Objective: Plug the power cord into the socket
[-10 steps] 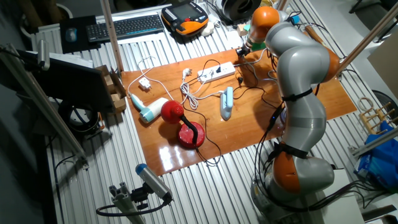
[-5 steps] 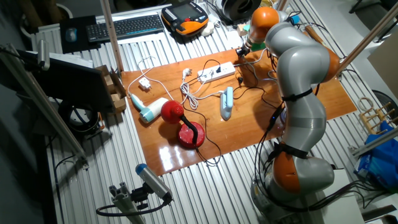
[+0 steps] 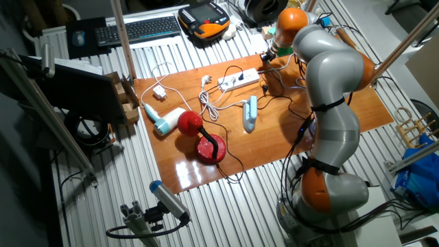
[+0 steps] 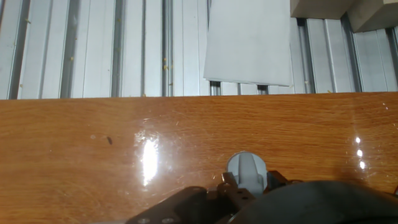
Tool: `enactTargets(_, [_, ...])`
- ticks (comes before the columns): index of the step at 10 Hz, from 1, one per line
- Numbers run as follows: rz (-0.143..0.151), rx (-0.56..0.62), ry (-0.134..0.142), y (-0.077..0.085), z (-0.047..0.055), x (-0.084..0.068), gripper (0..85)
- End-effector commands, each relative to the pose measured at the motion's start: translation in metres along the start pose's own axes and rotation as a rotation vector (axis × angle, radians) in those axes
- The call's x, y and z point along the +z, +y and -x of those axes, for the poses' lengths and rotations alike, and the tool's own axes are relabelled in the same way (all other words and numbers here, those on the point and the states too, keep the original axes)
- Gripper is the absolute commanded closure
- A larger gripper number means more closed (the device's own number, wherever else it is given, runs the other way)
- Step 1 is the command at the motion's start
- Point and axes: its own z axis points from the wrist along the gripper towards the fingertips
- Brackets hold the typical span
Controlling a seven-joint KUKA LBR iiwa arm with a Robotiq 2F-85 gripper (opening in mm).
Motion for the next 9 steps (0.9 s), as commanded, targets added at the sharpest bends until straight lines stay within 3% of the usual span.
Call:
enactTargets(1, [0.001, -0.001, 0.000, 0.0000, 0.0000, 0.0000, 51.0])
enactTargets(4, [0.003, -0.007, 0.000, -0.0003, -0.0001, 0.0009, 51.0])
enactTargets(5, [0.004, -0.016, 0.003, -0.0004, -0.0001, 0.0010, 68.0])
enactTargets(6, [0.006, -0.026, 0.006, -0.0003, -0.0001, 0.0010, 68.0])
enactTargets(7, [0.006, -0.028, 0.004, -0.0002, -0.0001, 0.0010, 85.0])
enactTargets(9, [0.009, -0.028, -0.003, -0.0001, -0.0001, 0.0009, 85.0])
